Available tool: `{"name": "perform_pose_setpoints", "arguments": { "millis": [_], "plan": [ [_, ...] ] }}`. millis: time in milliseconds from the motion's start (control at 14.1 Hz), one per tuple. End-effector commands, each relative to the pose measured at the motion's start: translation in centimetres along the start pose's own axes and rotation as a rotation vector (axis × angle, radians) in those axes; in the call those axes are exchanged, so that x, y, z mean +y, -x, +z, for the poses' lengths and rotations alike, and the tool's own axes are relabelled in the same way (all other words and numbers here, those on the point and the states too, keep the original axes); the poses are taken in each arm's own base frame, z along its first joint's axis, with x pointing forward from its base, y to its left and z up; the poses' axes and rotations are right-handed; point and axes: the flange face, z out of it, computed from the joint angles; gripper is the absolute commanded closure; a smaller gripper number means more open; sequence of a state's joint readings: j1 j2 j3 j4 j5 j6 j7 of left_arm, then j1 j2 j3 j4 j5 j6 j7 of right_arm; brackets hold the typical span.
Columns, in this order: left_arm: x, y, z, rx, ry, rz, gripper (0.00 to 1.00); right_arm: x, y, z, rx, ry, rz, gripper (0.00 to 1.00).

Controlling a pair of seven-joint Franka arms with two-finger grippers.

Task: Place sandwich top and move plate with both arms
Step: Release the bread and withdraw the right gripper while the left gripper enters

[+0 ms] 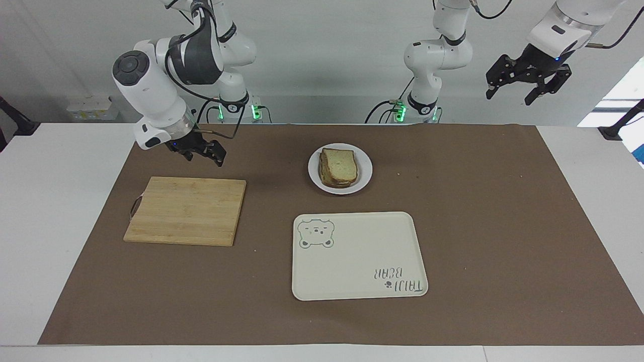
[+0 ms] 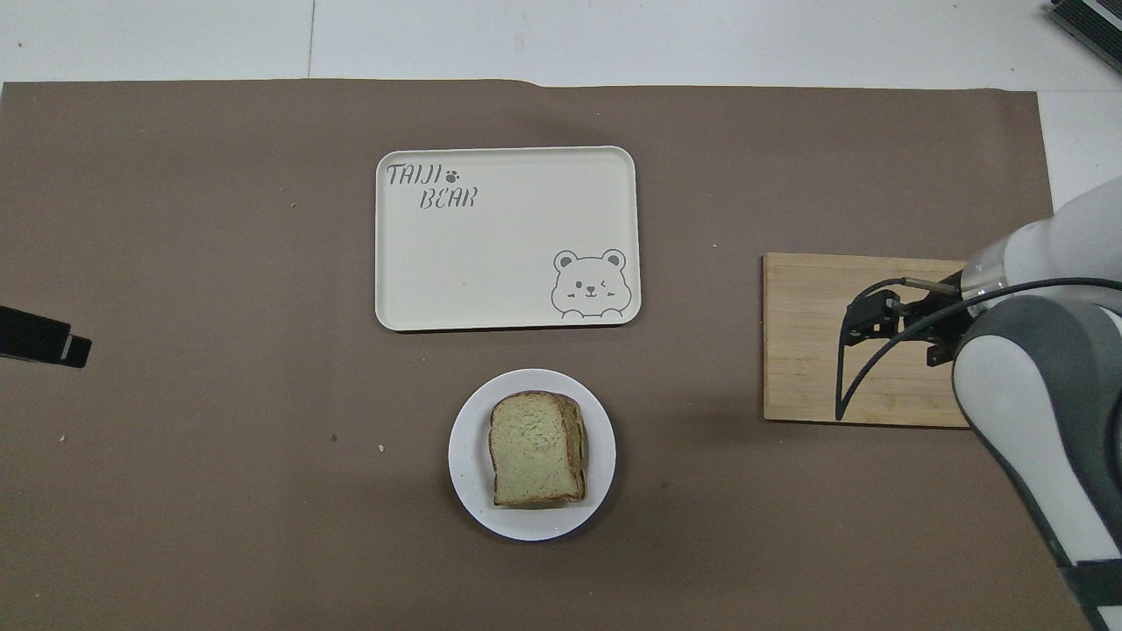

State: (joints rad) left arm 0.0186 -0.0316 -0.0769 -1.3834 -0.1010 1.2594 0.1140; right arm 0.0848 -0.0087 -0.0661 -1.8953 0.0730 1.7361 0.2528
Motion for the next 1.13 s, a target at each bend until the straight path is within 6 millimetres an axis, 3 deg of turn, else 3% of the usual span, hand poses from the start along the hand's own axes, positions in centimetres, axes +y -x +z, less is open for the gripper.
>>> {"name": "perform_pose_setpoints", "arguments": {
  "millis": [0,425,638,850,1063],
  "plan": [
    [0.4,0.2,1.4,-0.011,0.044,0.003,0.0,2.4,0.1,-1.6,0.01,0.03,-0.044,0.0],
    [2.0,-0.3,8.2,0.001,0.172,0.008,0.0,3.8,0.7,-6.4,0.053,0.032,-0.048,0.0],
    [2.8,-1.3,12.8,-0.005,0.239,-0.006,0.0,4.1,1.1,-8.9,0.095,0.041,-0.05,0.0],
    [5.1,-1.8,15.8,0.009,0.272,0.029,0.0,4.1,1.3,-10.4,0.123,0.051,-0.104,0.0],
    [5.6,-1.9,18.7,0.018,0.354,0.028,0.0,5.0,1.8,-12.5,0.165,0.056,-0.174,0.0]
  ]
}}
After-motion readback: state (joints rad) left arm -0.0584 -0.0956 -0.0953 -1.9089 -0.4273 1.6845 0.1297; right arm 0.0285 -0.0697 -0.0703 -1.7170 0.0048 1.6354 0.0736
